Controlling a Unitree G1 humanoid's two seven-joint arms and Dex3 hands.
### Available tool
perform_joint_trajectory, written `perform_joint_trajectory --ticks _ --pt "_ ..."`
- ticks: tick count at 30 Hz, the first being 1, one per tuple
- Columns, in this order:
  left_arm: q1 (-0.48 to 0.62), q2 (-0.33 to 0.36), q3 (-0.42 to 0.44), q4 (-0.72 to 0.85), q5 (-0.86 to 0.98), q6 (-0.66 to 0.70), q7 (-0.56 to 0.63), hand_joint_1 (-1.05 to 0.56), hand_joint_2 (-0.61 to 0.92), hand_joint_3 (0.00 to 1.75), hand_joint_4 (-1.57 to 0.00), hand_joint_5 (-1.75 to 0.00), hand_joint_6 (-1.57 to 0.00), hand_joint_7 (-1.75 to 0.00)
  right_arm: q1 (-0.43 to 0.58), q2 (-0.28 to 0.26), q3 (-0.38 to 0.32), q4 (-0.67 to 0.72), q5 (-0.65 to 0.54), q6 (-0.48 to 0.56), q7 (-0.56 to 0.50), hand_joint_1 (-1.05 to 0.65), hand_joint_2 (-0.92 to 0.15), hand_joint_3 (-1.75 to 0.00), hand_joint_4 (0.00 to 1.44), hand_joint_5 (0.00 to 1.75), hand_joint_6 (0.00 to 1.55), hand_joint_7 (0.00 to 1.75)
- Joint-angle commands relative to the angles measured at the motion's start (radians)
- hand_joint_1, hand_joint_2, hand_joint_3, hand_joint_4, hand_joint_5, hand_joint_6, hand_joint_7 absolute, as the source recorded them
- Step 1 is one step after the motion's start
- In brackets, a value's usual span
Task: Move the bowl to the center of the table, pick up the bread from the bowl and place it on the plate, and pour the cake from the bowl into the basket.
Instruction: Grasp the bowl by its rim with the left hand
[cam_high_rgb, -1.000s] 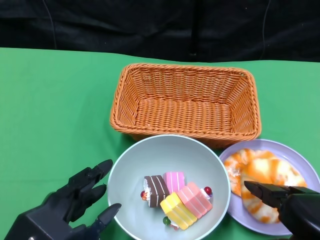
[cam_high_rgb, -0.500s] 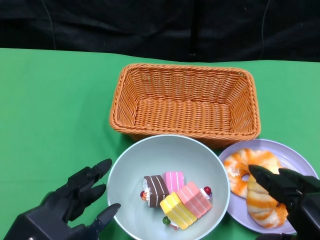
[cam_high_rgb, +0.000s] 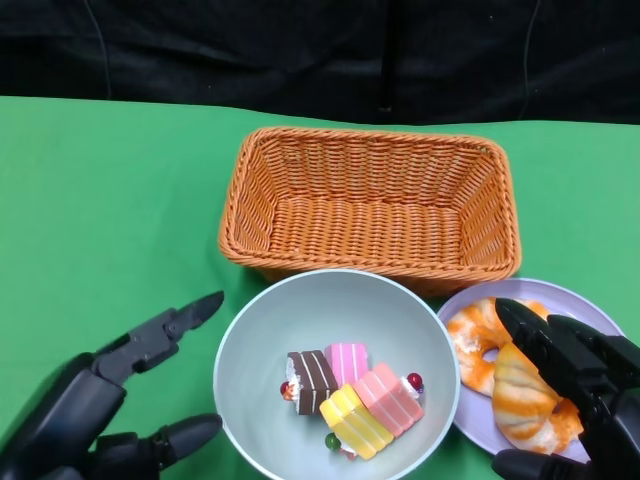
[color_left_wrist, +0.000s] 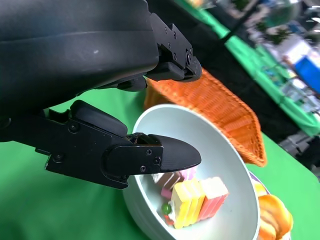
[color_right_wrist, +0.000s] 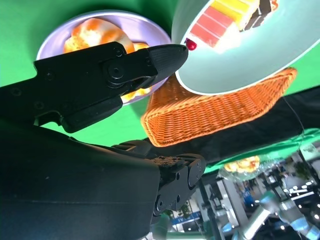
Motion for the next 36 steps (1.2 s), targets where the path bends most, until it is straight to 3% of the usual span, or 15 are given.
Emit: perform_joint_trajectory --ticks 1,6,7,8,10,11,13,14,19,22,30,36 --pt "-0.002 0.012 0.009 0.021 0.005 -0.025 -0.012 -0.69 0.92 0.44 -0.19 -0.22 -0.27 0.00 0.005 0.002 -0.016 0.005 0.012 -0.013 -0.017 -0.59 -0.92 -0.15 0.31 0.17 0.17 0.01" --pt "-0.003 0.011 0.011 0.025 0.005 -0.032 -0.014 -0.69 0.92 0.44 -0.19 -0.22 -0.27 0.00 0.005 0.003 -0.019 0.007 0.013 -0.017 -0.018 -0.59 -0.92 -0.15 0.31 0.18 0.17 0.01" --pt "-0.058 0.085 0.022 0.104 0.047 -0.205 -0.012 -0.67 0.91 0.40 -0.21 -0.23 -0.29 -0.01 0.008 0.029 -0.012 0.032 0.127 -0.078 -0.046 -0.55 -0.92 -0.15 0.33 0.19 0.19 0.02" --pt "-0.100 0.140 0.032 0.166 0.079 -0.340 -0.011 -0.64 0.92 0.26 -0.25 -0.25 -0.34 -0.02 0.010 0.047 -0.008 0.052 0.215 -0.126 -0.068 -0.47 -0.91 -0.12 0.35 0.29 0.24 0.06" --pt "-0.185 0.218 0.031 0.264 0.195 -0.544 0.031 -0.61 0.92 0.14 -0.29 -0.26 -0.38 -0.02 0.012 0.085 0.000 0.081 0.377 -0.203 -0.085 -0.38 -0.92 -0.10 0.13 0.83 0.24 0.20" --pt "-0.218 0.234 0.025 0.292 0.260 -0.598 0.060 -0.61 0.92 0.10 -0.33 -0.27 -0.40 -0.02 0.011 0.100 0.003 0.089 0.434 -0.226 -0.081 -0.35 -0.91 -0.14 0.08 1.03 0.24 0.33" --pt "-0.269 0.252 0.017 0.338 0.351 -0.679 0.099 -0.61 0.92 0.07 -0.36 -0.27 -0.41 -0.02 0.012 0.119 0.005 0.099 0.520 -0.265 -0.071 -0.32 -0.83 -0.30 0.03 1.23 0.08 0.77" --pt "-0.284 0.254 0.014 0.356 0.375 -0.704 0.111 -0.61 0.92 0.06 -0.37 -0.27 -0.42 -0.02 0.013 0.121 0.005 0.102 0.543 -0.278 -0.066 -0.31 -0.79 -0.40 0.05 1.28 0.05 0.90" --pt "-0.351 0.261 -0.009 0.409 0.487 -0.782 0.154 -0.59 0.90 0.02 -0.39 -0.26 -0.44 -0.02 0.031 0.143 0.017 0.095 0.650 -0.331 -0.047 -0.28 -0.58 -0.87 0.14 1.41 0.04 1.17" --pt "-0.367 0.260 -0.009 0.417 0.533 -0.805 0.182 -0.59 0.90 0.01 -0.40 -0.26 -0.45 -0.02 0.031 0.149 0.019 0.098 0.663 -0.352 -0.046 -0.25 -0.51 -1.01 0.16 1.44 0.04 1.24" --pt "-0.420 0.250 -0.073 0.459 0.735 -0.828 0.302 -0.50 0.88 0.00 -0.43 -0.28 -0.46 -0.02 0.030 0.162 0.018 0.103 0.671 -0.371 -0.045 -0.24 -0.46 -1.10 0.18 1.48 0.02 1.31" --pt "-0.509 0.241 -0.206 0.577 0.937 -0.804 0.497 -0.43 0.85 0.00 -0.48 -0.33 -0.56 -0.04 0.026 0.167 0.021 0.116 0.666 -0.382 -0.047 -0.23 -0.44 -1.11 0.17 1.49 0.00 1.32"
